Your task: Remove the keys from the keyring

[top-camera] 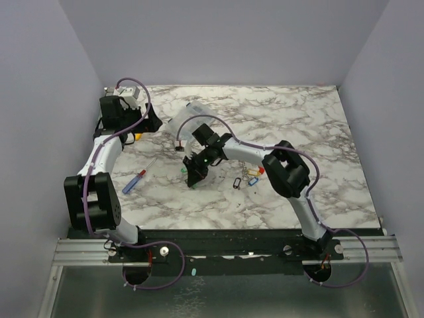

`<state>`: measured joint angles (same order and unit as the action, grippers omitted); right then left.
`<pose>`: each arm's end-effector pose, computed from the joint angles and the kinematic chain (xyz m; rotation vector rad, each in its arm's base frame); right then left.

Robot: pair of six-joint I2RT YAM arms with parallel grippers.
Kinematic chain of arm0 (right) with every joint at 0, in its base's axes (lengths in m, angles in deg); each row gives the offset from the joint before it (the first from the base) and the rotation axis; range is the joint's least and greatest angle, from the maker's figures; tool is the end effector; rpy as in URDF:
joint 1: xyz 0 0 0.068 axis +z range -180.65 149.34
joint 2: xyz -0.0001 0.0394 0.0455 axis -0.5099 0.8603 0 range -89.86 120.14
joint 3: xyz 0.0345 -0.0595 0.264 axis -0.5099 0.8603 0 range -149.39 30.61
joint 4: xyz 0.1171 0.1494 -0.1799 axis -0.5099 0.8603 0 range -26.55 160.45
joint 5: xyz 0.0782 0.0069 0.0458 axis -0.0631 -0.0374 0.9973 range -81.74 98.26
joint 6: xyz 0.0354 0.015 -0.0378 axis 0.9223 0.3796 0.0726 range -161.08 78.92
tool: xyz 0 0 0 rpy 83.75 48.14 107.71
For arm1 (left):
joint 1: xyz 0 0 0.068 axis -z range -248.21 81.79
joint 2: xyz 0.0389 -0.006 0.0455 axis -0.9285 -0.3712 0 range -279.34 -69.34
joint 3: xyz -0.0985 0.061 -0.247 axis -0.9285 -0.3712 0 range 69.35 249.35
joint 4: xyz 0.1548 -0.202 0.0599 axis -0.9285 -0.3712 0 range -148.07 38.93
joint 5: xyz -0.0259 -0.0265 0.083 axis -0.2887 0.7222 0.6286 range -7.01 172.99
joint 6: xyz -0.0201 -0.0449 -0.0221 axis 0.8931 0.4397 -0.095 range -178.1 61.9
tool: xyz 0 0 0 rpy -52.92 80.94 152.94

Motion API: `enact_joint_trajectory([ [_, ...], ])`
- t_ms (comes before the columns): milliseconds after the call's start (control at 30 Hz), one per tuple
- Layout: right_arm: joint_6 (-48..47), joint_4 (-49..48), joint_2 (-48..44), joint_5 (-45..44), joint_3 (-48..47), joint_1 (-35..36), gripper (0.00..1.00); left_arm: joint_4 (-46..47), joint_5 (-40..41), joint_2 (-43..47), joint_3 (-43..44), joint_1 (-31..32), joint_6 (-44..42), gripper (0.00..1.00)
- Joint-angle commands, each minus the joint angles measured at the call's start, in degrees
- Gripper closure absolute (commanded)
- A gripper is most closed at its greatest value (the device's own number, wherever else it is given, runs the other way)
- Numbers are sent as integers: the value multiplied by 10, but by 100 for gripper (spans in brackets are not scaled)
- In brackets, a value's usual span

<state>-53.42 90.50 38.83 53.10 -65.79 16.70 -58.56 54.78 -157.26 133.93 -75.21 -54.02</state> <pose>0.3032 0.3663 0.1541 -1.5499 2.1100 1.2382 0.3491 0.0258 0.2813 0.0934 2.0728 -0.4862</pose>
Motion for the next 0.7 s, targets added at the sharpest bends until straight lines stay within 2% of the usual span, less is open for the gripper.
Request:
enact_joint_trajectory([
  [0, 13, 5, 31, 16, -16, 11, 96, -6, -8, 18, -16, 1, -12, 1],
  [100, 17, 7, 37, 17, -18, 11, 84, -1, -7, 18, -23, 1, -14, 1],
  [333, 6, 17, -5, -2, -1, 10, 44, -1, 16, 15, -20, 1, -11, 1],
  [567, -11, 37, -68, -4, 17, -16, 23, -5, 44, 15, -8, 2, -17, 1],
  [667, -20, 51, -96, 1, 23, -32, 19, -15, 55, 15, 3, 7, -26, 1],
])
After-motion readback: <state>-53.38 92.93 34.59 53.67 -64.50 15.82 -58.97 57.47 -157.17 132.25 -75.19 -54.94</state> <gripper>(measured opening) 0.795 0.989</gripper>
